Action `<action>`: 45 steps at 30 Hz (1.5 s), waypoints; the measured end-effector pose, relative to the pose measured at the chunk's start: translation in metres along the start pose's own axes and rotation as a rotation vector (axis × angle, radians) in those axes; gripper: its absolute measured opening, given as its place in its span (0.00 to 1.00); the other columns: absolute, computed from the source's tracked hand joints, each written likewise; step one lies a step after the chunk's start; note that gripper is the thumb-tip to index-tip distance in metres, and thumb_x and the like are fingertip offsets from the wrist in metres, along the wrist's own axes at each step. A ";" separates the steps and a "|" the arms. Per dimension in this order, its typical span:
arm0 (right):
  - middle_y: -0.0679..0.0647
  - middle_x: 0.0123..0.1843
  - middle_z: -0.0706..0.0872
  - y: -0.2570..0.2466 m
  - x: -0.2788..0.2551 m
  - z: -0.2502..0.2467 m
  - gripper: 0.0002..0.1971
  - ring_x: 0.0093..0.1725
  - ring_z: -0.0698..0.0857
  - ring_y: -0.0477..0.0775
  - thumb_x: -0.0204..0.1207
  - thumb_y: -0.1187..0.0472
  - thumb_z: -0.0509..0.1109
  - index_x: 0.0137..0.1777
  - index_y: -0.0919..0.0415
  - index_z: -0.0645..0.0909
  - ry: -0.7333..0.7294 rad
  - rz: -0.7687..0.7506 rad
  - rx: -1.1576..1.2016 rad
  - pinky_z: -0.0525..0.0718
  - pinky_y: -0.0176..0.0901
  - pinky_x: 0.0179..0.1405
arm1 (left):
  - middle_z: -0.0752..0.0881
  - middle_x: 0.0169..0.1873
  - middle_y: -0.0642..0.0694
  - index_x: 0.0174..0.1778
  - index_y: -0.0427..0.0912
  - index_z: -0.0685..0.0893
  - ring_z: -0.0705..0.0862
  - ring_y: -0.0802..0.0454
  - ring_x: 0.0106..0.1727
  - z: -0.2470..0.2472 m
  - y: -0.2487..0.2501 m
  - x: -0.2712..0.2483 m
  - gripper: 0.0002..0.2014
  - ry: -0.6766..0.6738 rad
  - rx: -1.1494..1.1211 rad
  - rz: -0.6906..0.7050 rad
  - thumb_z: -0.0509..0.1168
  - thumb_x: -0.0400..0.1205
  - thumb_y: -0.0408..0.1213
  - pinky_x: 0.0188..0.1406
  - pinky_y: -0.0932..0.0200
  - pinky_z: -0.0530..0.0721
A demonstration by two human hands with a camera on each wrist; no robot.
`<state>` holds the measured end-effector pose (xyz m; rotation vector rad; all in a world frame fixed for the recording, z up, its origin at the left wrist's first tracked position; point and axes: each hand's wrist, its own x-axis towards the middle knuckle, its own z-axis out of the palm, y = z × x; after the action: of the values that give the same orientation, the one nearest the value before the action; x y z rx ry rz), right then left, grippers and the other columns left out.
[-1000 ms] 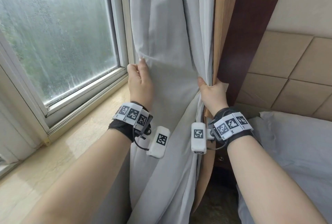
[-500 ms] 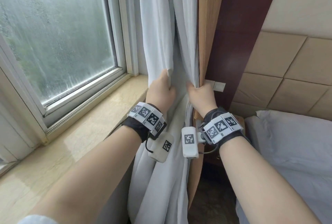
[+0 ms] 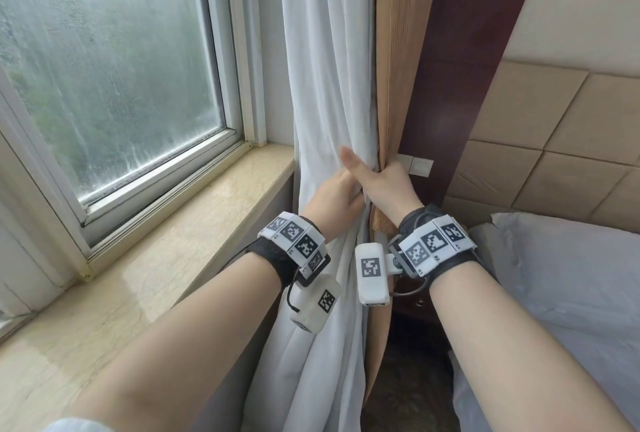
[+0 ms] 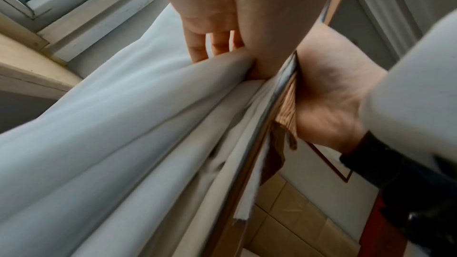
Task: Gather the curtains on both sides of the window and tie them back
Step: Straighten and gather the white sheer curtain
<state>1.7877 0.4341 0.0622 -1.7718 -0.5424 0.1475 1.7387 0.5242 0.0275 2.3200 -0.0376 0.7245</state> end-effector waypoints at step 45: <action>0.43 0.09 0.62 0.020 0.049 -0.029 0.13 0.14 0.62 0.39 0.41 0.70 0.54 0.02 0.58 0.60 0.085 0.120 0.072 0.60 0.32 0.17 | 0.75 0.42 0.63 0.50 0.62 0.77 0.74 0.65 0.42 -0.020 -0.049 0.099 0.17 0.027 -0.980 -0.476 0.44 0.85 0.62 0.51 0.65 0.73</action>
<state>1.8475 0.4267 0.0600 -1.7328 -0.3659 0.1724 1.8229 0.5901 0.0598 1.3035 0.1397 0.3567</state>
